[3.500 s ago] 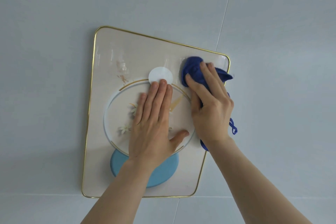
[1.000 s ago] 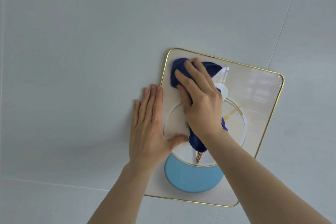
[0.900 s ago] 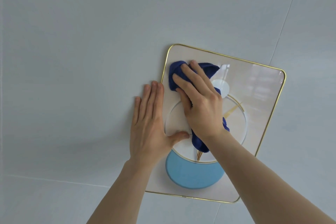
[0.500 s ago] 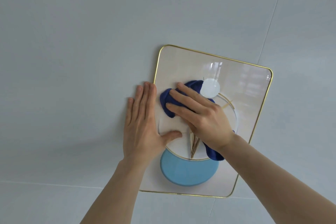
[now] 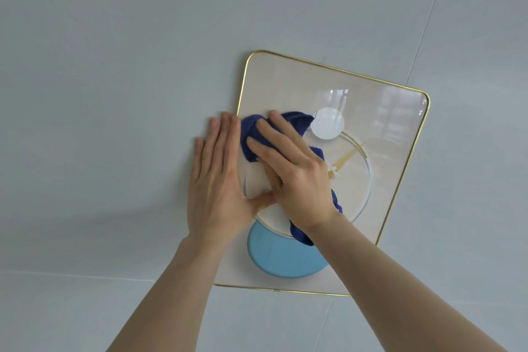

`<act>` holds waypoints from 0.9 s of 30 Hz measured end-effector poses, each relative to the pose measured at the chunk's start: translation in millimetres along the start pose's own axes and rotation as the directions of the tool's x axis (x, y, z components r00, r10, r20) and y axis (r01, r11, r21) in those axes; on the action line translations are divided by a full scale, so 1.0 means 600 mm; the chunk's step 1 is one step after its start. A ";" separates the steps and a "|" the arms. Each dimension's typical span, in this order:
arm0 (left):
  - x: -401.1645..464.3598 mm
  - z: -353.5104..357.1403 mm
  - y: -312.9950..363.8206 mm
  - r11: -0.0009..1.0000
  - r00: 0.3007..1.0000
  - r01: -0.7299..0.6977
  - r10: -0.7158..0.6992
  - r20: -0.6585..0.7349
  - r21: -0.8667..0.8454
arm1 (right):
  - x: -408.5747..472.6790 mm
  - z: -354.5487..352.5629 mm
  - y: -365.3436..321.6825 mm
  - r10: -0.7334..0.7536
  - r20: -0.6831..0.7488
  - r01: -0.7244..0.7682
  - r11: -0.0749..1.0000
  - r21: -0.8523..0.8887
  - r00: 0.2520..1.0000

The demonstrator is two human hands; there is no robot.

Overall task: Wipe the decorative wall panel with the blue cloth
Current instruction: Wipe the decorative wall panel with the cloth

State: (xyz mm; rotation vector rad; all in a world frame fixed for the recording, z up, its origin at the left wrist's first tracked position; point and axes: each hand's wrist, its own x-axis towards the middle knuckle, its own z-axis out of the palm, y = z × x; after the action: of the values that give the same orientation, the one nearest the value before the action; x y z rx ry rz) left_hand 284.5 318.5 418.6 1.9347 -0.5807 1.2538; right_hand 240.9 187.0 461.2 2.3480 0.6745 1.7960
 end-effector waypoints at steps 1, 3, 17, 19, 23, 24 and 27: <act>0.000 0.000 -0.001 1.000 1.000 -0.009 0.009 0.000 0.008 | -0.007 -0.002 0.000 -0.022 0.021 0.021 1.000 0.007 1.000; 0.000 -0.001 -0.002 1.000 1.000 -0.012 0.012 0.004 0.010 | -0.011 -0.006 0.004 -0.058 0.052 0.058 0.998 0.003 0.997; 0.001 -0.023 -0.015 1.000 0.985 -0.028 0.026 0.172 0.013 | -0.073 -0.045 0.012 -0.113 0.118 0.140 0.957 -0.254 0.987; 0.001 -0.023 -0.015 1.000 0.984 -0.015 0.014 0.180 0.005 | -0.095 -0.050 0.016 -0.026 0.092 0.054 0.945 -0.323 0.995; 0.003 -0.023 -0.014 1.000 0.981 -0.002 0.002 0.193 -0.003 | -0.126 -0.053 0.012 0.190 0.066 -0.168 0.954 -0.248 0.980; 0.002 -0.024 -0.013 1.000 0.981 -0.002 0.003 0.193 -0.001 | -0.127 -0.053 0.007 0.226 0.067 -0.206 0.952 -0.226 0.972; 0.000 -0.029 -0.007 1.000 0.981 0.012 -0.013 0.193 0.004 | -0.119 -0.058 -0.007 0.275 0.101 -0.251 0.946 -0.207 0.956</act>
State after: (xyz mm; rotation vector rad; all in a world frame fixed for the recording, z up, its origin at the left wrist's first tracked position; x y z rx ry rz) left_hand 277.7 334.4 421.6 2.0730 -0.6634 1.0659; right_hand 192.5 155.6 406.6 2.4870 0.1653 1.6945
